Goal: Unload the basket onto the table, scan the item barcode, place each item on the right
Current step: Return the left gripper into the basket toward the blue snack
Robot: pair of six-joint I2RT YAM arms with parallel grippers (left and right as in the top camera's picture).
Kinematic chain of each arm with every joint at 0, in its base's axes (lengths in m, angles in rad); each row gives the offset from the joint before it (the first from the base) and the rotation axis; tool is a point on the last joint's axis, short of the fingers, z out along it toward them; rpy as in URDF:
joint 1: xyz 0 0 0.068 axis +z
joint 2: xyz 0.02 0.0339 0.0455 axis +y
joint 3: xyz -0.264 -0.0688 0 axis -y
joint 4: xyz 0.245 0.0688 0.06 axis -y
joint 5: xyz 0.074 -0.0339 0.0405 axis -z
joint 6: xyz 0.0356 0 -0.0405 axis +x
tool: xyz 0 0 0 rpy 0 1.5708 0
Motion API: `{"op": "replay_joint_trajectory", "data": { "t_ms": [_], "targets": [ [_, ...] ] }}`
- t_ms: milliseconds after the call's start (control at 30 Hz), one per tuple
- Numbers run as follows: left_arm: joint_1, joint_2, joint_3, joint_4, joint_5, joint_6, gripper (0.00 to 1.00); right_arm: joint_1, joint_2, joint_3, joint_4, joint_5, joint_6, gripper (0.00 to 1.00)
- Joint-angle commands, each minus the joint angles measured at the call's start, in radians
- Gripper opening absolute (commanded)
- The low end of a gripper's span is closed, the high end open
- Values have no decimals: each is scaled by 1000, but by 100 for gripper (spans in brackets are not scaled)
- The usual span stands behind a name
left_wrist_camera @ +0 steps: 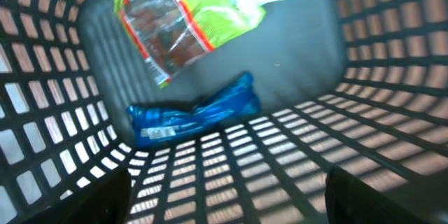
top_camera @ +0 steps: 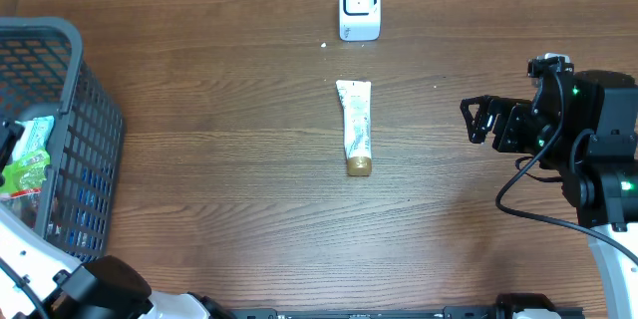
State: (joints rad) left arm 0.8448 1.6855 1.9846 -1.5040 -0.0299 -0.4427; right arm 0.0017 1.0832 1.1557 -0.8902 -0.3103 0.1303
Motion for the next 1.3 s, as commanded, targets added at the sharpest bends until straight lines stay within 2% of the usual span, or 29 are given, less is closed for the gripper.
{"op": "replay_joint_trajectory", "data": {
  "t_ms": [0,300,433,533,833,967,1100,1133,1200,1267],
  "targets": [
    [7,-10,-109,27,-29,-36,80,3,0,30,5,-6,-4,100],
    [8,-10,-438,246,-29,-24,84,3,33,30,-6,-6,-4,100],
    [8,-10,-561,362,-29,26,95,3,41,30,-10,-6,-4,100],
    [5,-10,-640,438,-26,79,100,3,41,30,-9,-6,-4,100],
    [5,-10,-848,647,-18,133,99,3,41,30,-1,-6,-4,100],
    [5,-10,-913,715,-18,133,89,3,41,30,-1,-6,-4,100],
    [5,-10,-949,743,-19,133,74,3,41,30,-1,-6,-4,100],
    [5,-10,-953,746,-18,133,66,3,41,30,-1,-6,-4,100],
    [5,-10,-955,746,-19,133,42,3,41,30,-1,-6,-4,100],
    [5,-10,-955,746,-19,133,25,3,41,30,-1,-6,-4,100]
  ]
}}
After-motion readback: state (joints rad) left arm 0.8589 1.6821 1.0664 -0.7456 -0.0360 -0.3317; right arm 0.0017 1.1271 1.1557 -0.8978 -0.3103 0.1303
